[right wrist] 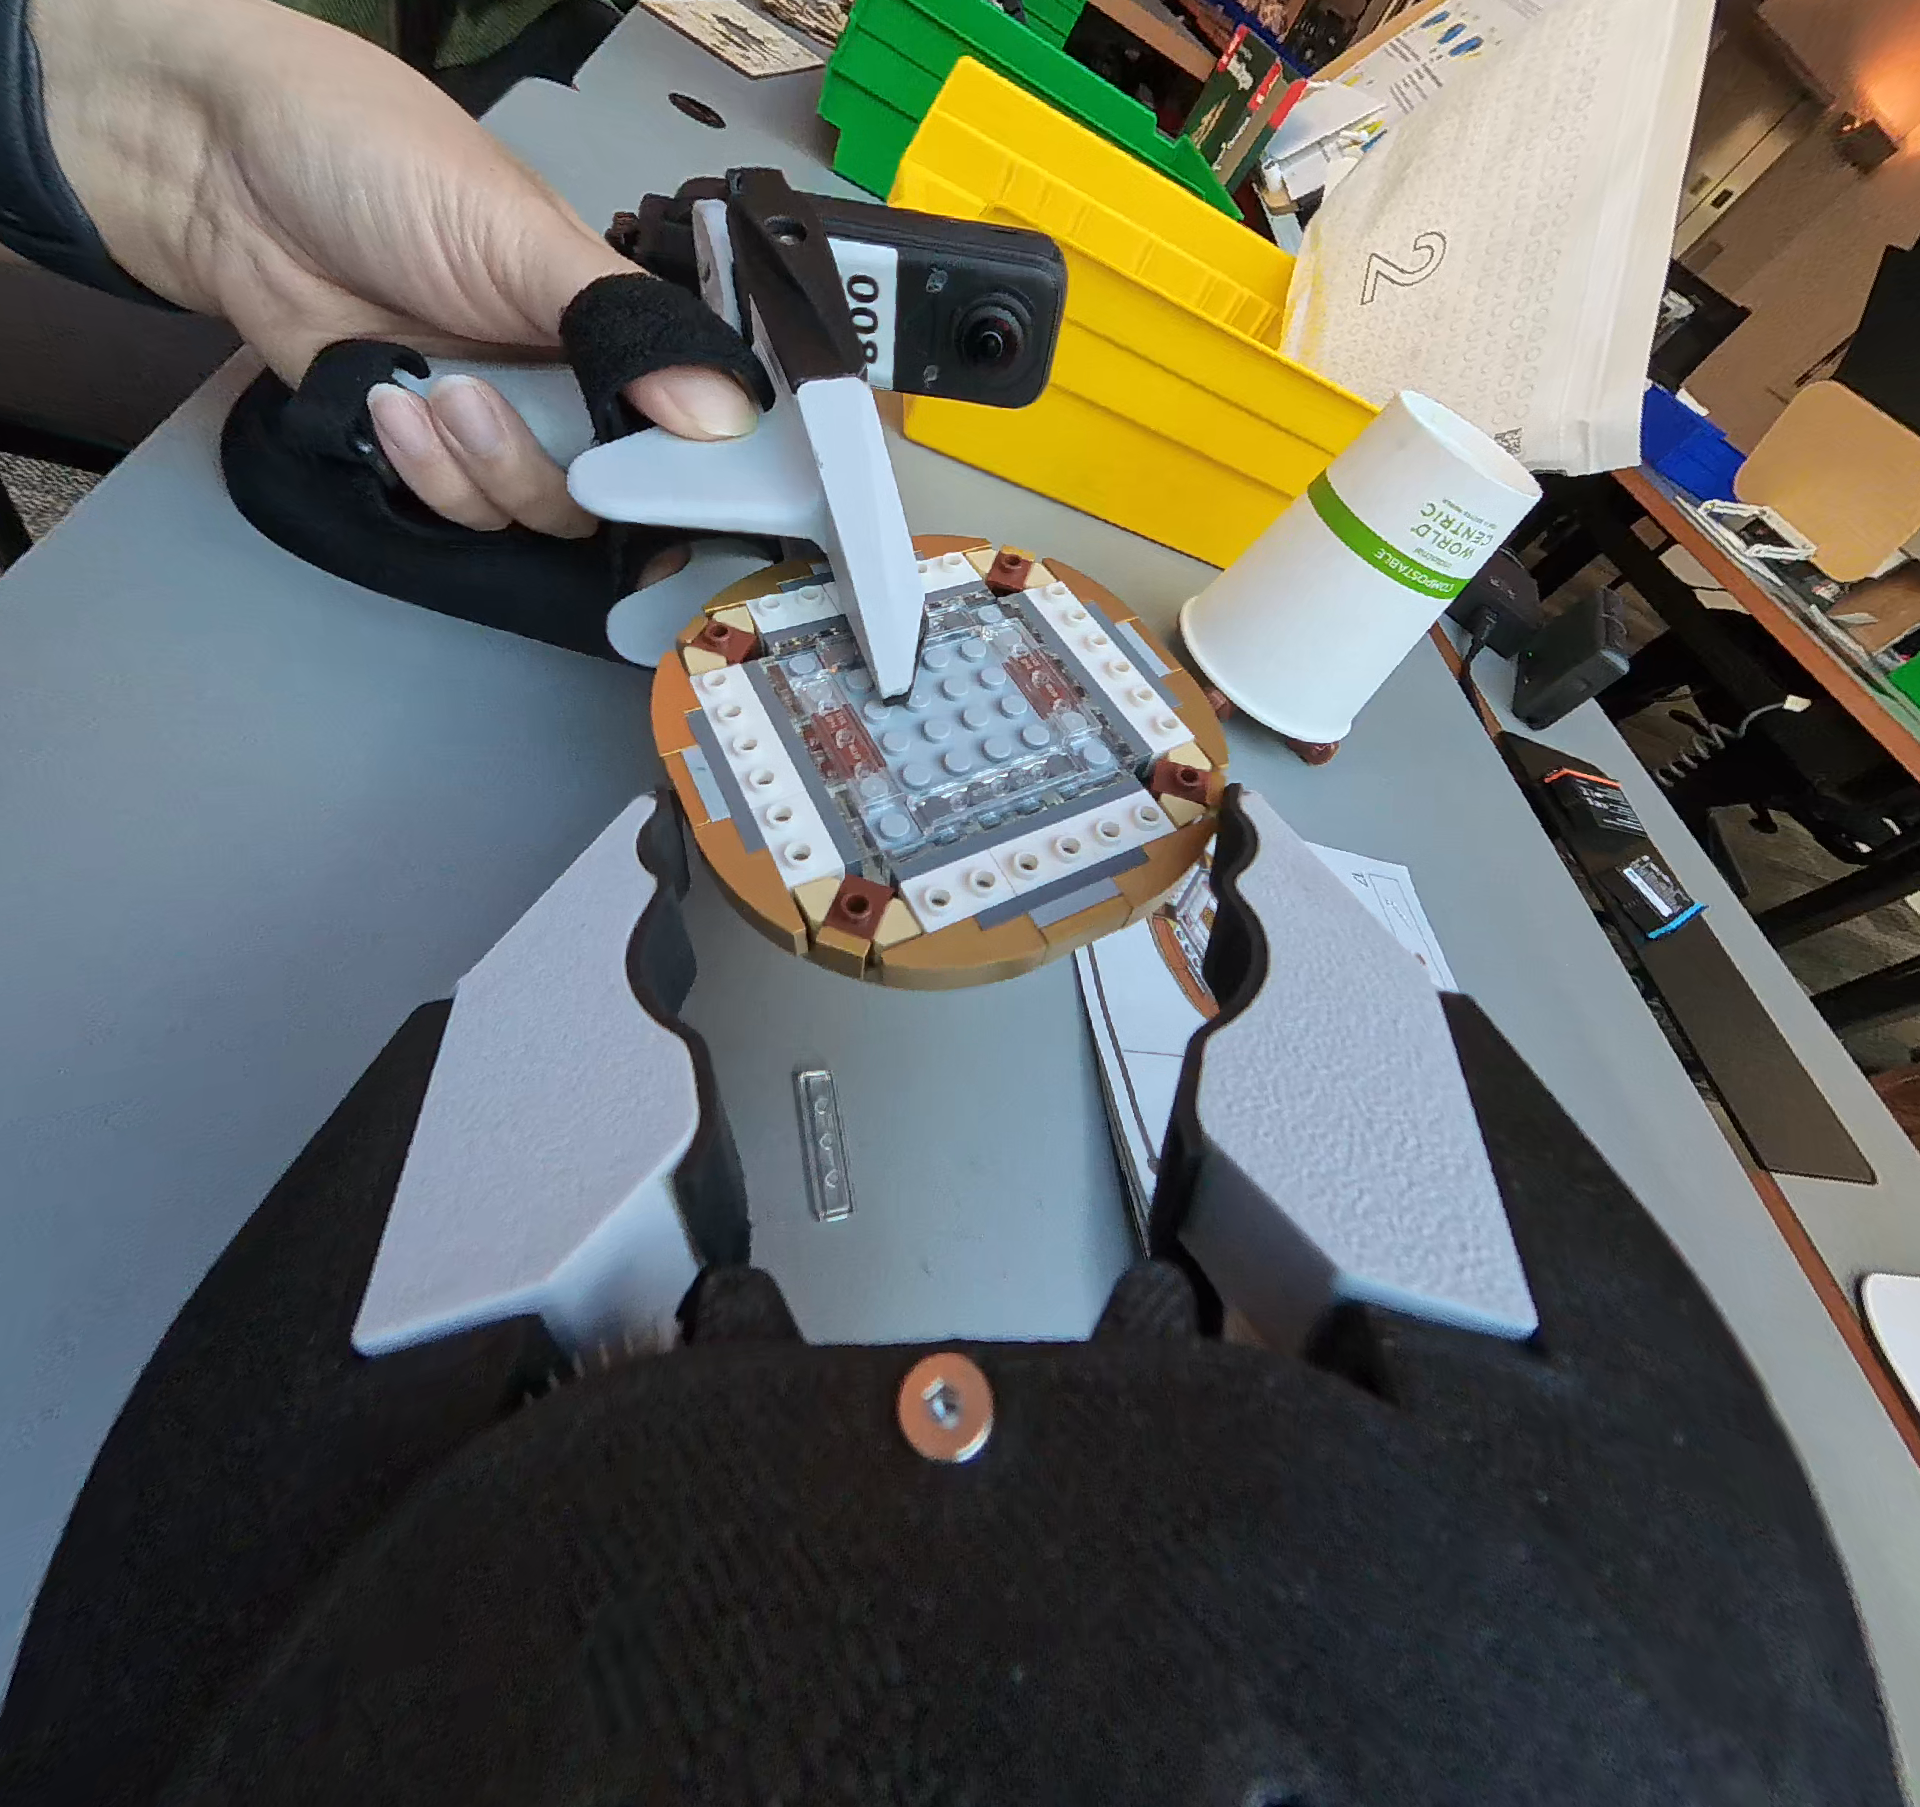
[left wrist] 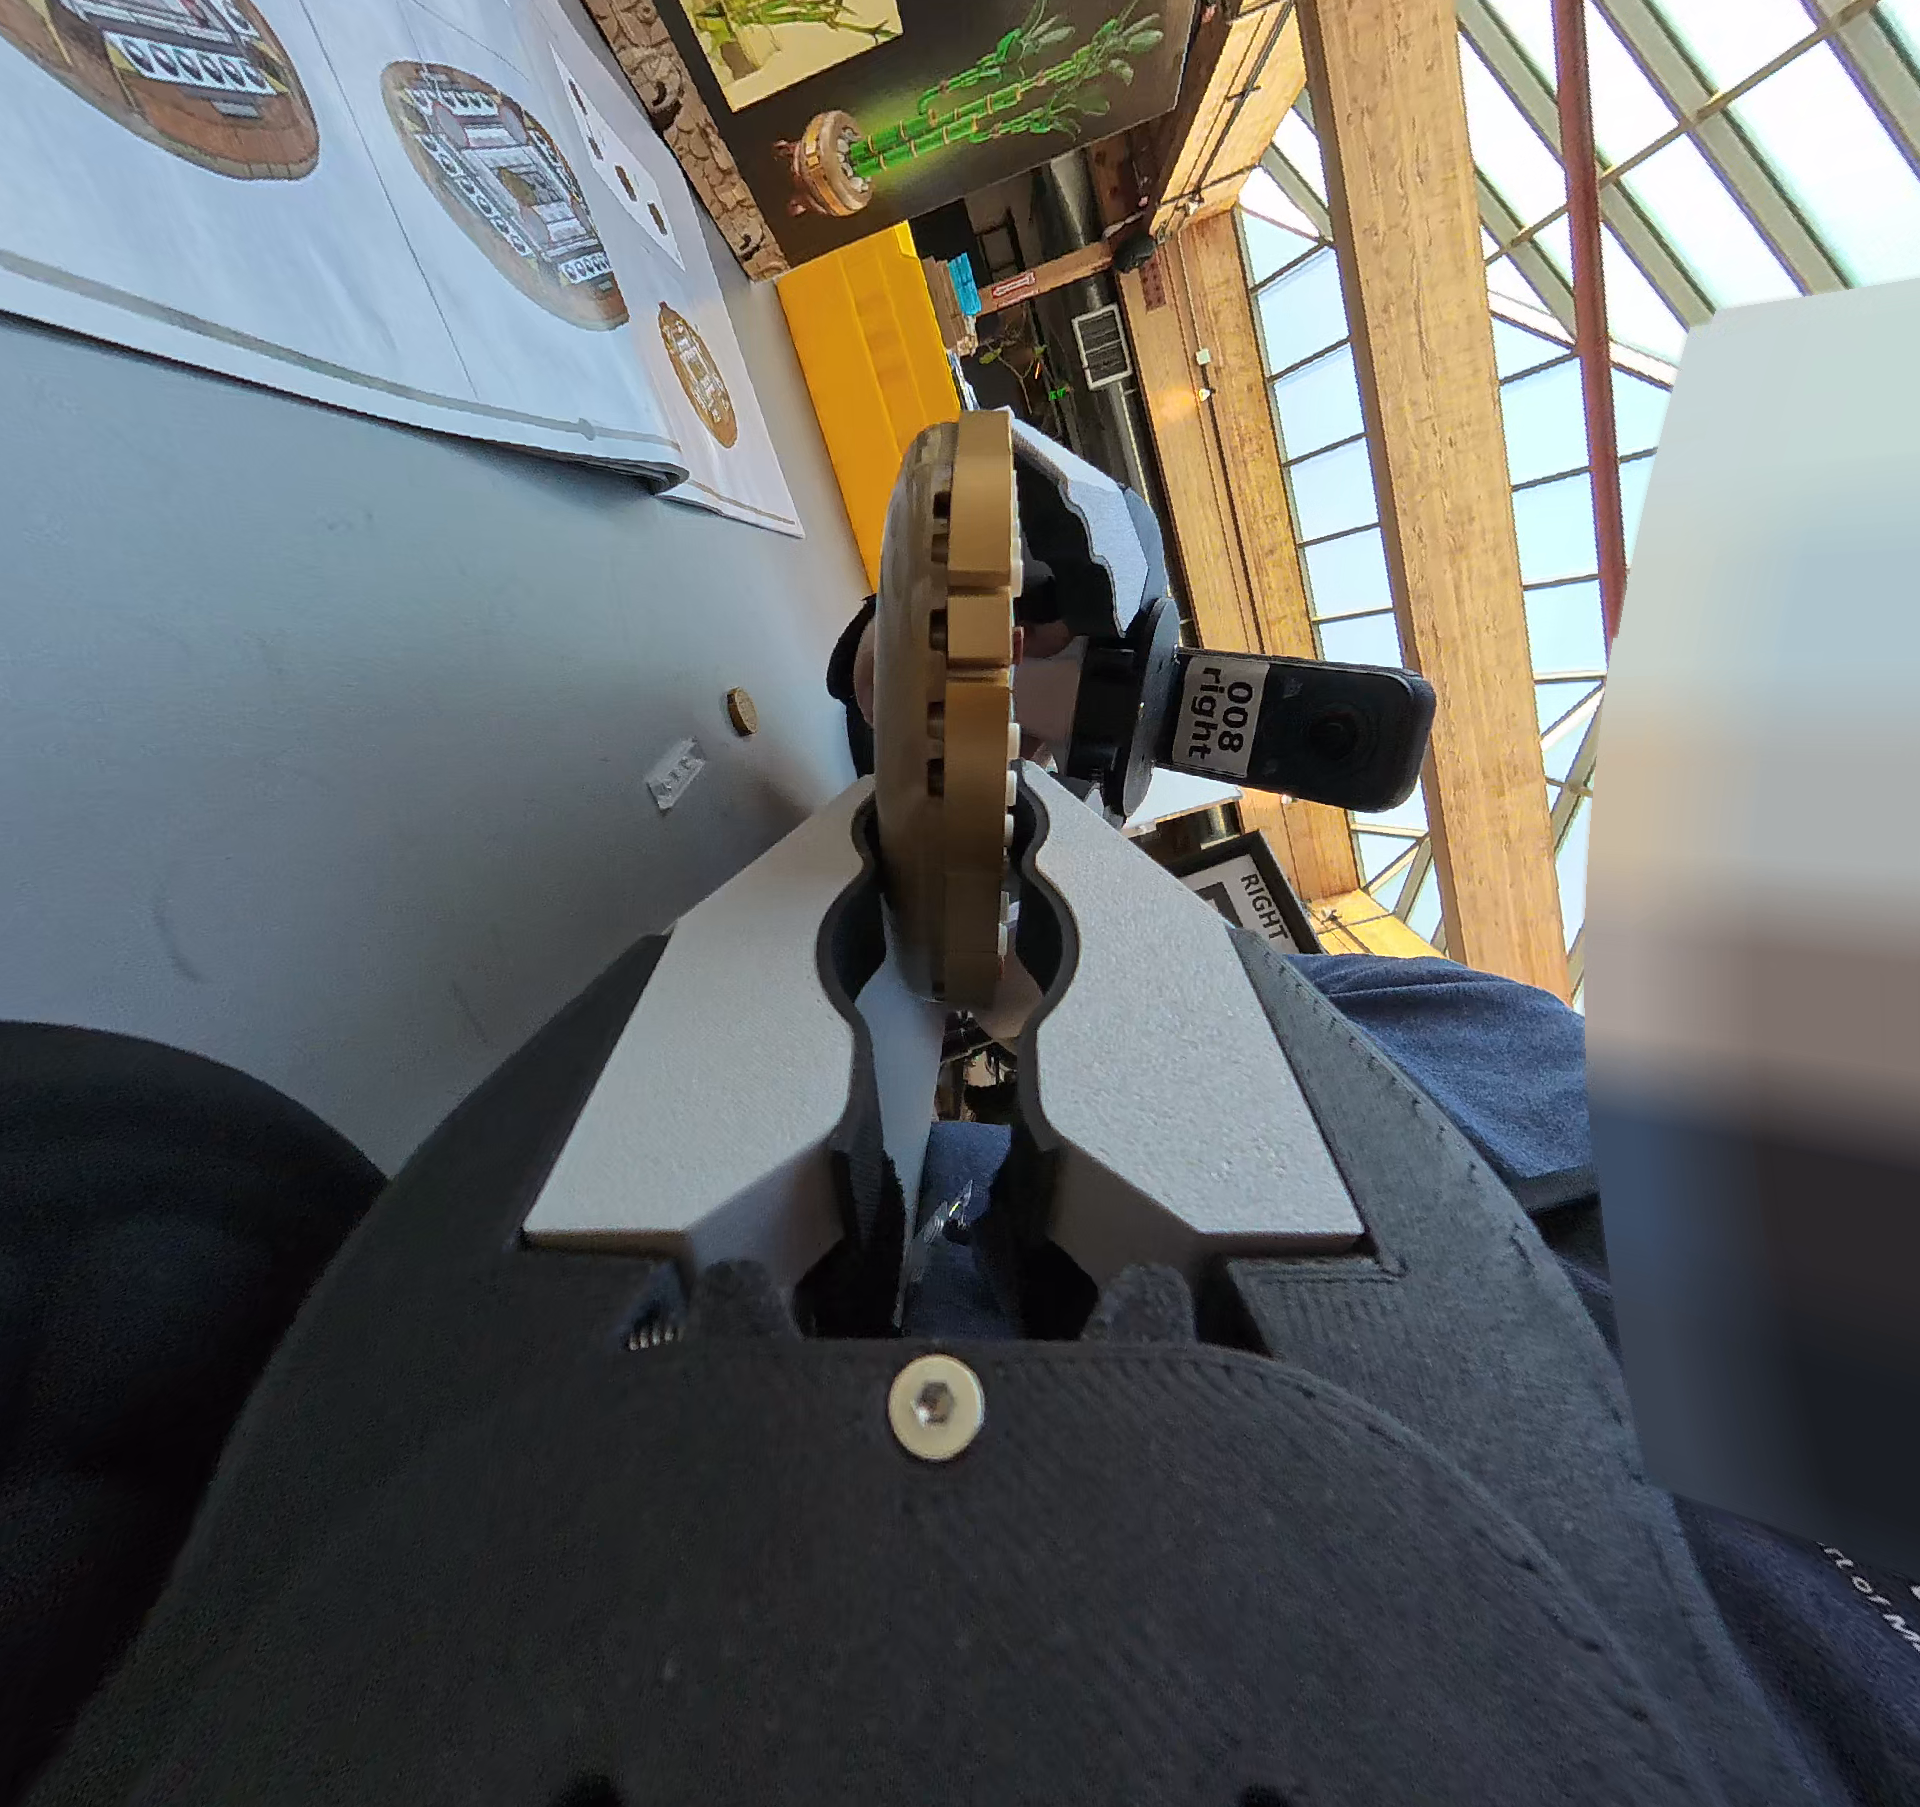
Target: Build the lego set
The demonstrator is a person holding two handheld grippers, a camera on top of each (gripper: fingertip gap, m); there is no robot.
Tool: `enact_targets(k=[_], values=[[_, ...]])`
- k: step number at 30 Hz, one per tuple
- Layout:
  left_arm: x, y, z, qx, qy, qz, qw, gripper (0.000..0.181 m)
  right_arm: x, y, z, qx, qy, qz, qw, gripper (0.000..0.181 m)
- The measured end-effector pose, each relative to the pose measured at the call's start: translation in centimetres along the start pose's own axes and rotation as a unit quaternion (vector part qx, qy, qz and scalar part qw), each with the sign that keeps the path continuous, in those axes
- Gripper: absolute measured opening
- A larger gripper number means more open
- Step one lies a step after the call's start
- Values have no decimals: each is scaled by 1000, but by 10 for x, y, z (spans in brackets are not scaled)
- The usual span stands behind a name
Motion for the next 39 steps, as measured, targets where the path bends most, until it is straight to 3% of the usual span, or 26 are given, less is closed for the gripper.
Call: enact_targets(k=[4, 9, 12, 22, 29, 33, 36, 39], values=[[4, 3, 12, 17, 2, -2, 1000, 18, 1, 0, 11, -3, 30, -2, 1000, 94], [7, 7, 37, 32, 24, -8, 999, 18, -3, -34, 30, -96, 118, -62, 986, 34], [6, 6, 49, 39, 38, -8, 998, 18, -12, -47, 32, -138, 167, -117, 969, 30], [3, -7, 57, 39, 32, 20, 999, 18, -23, -82, 23, -252, 202, -120, 939, 19], [5, -10, 62, 39, 36, 22, 998, 18, -20, -82, 22, -256, 193, -111, 941, 7], [5, -18, 56, 29, 36, 28, 999, 18, -8, -54, 28, -203, 161, -105, 960, 7], [2, -26, 46, 13, 41, 38, 998, 18, 11, 1, 38, -136, 129, -95, 978, 7], [0, -34, 33, -8, 51, 42, 998, 18, 7, 54, 35, -87, 148, -73, 982, 7]])
Point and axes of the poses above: each gripper's, where its closed fingertips meet, z back along the fingers, y out of its top, x = y × z across the jaws, the point moved 1 cm from there along z, back along the fingers, and after that the axes turned 1 degree about z, right-handed, at the moved point
